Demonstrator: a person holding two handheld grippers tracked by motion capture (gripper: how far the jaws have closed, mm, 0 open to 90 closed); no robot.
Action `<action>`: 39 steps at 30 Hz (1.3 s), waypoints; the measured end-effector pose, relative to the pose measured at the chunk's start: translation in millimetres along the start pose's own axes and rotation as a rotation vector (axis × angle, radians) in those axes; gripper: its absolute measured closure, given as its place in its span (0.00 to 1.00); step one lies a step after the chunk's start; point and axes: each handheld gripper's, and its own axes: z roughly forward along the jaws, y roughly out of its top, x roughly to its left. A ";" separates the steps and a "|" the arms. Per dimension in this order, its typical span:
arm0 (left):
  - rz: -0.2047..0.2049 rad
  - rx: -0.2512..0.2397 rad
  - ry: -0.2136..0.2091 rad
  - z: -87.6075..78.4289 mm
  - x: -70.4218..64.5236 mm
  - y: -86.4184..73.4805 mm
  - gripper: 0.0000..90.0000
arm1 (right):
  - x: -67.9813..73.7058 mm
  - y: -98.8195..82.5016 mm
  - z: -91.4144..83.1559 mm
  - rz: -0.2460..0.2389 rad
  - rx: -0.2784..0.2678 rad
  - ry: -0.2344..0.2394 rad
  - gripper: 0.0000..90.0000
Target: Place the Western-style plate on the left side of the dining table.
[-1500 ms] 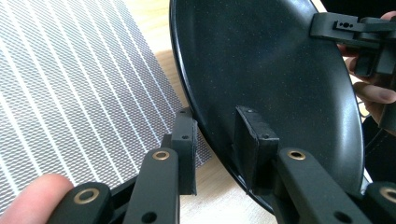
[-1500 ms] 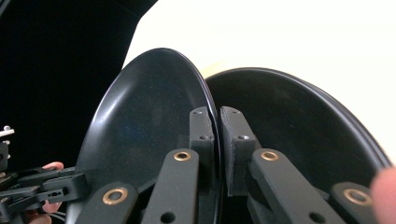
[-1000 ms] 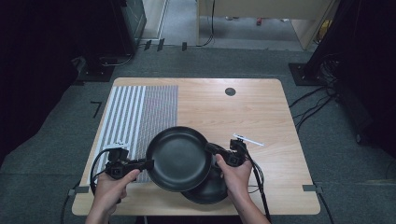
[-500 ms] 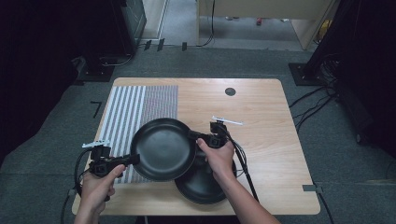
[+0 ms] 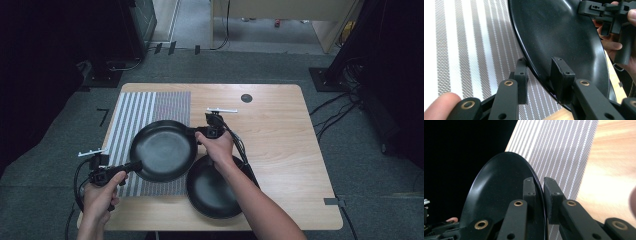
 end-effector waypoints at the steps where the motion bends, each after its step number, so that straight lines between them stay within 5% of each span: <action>1: -0.014 -0.006 0.001 1.6 4.1 0.7 0.76 | 1.0 4.8 7.8 -0.009 0.010 -0.003 0.90; 19: -0.118 -0.087 0.040 13.1 48.2 20.0 0.76 | -1.8 36.2 74.7 -0.046 0.010 0.033 0.91; 28: -0.164 -0.070 0.070 29.1 72.0 32.6 0.76 | -13.1 38.2 105.4 -0.025 0.015 -0.020 0.91; 39: -0.200 -0.084 0.079 44.4 84.9 34.8 0.77 | -24.6 40.2 122.9 -0.002 -0.002 -0.048 0.90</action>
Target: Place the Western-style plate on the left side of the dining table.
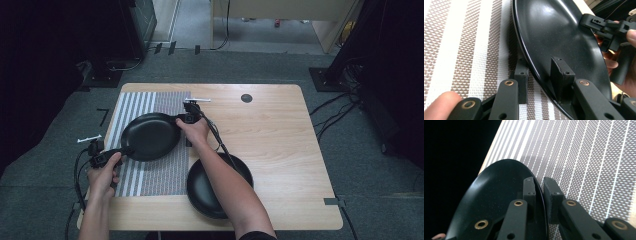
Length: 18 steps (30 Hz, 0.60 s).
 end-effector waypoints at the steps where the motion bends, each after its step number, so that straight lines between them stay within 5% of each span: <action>1: -0.003 -0.008 0.005 2.0 -0.1 -0.1 0.77 | 0.5 0.9 1.9 -0.009 -0.011 -0.006 0.90; 18: -0.032 -0.042 0.009 7.2 7.4 3.9 0.77 | 4.6 11.8 20.2 -0.011 -0.052 -0.019 0.88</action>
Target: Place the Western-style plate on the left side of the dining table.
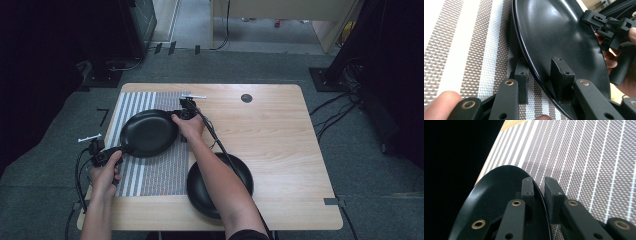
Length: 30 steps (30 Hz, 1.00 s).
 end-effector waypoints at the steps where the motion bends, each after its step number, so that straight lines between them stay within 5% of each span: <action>1: 0.000 -0.007 0.009 0.2 -0.5 0.0 0.77 | 1.5 0.7 3.2 -0.003 -0.008 -0.004 0.87; 13: 0.021 -0.019 0.027 1.2 -3.3 -1.6 0.77 | -1.0 -1.0 9.5 -0.024 -0.007 -0.028 0.85; 18: 0.030 -0.016 0.007 -3.2 -1.5 -1.0 0.68 | 14.0 -3.2 7.3 -0.139 -0.037 -0.107 0.71; 20: 0.062 -0.040 0.028 -6.4 -1.6 -1.2 0.60 | 20.5 -2.6 2.9 -0.214 -0.062 -0.165 0.67; 24: 0.066 -0.070 0.066 -16.4 1.1 -0.3 0.52 | 21.8 0.1 -10.8 -0.282 -0.107 -0.232 0.62; 26: 0.070 -0.078 0.076 -19.5 1.4 -0.2 0.50 | 21.3 0.6 -14.0 -0.293 -0.113 -0.240 0.61; 30: 0.082 -0.098 0.083 -26.6 -2.7 -1.5 0.44 | 17.8 2.5 -36.1 -0.315 -0.142 -0.183 0.55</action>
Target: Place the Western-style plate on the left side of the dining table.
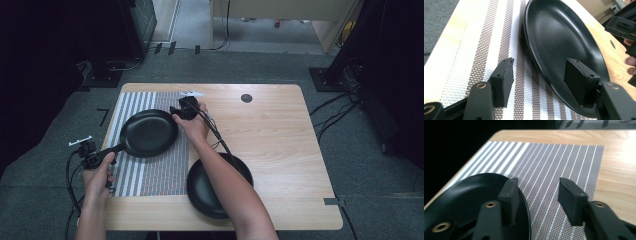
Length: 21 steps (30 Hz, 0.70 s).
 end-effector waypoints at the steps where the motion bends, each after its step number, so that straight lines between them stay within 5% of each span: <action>1: 0.000 0.000 0.000 0.0 0.0 0.0 0.43 | -2.0 0.4 -4.1 -0.010 0.001 0.001 0.52; 8: 0.087 -0.025 0.023 -8.0 -19.0 -5.9 0.40 | -15.7 0.5 -35.7 -0.002 0.015 0.008 0.49; 15: 0.132 -0.041 0.034 -10.7 -30.2 -13.2 0.39 | -30.7 -5.4 -65.3 0.006 -0.020 0.017 0.46; 21: 0.185 -0.040 0.066 -13.4 -43.3 -25.9 0.34 | -41.7 -17.4 -89.9 -0.059 0.024 0.026 0.40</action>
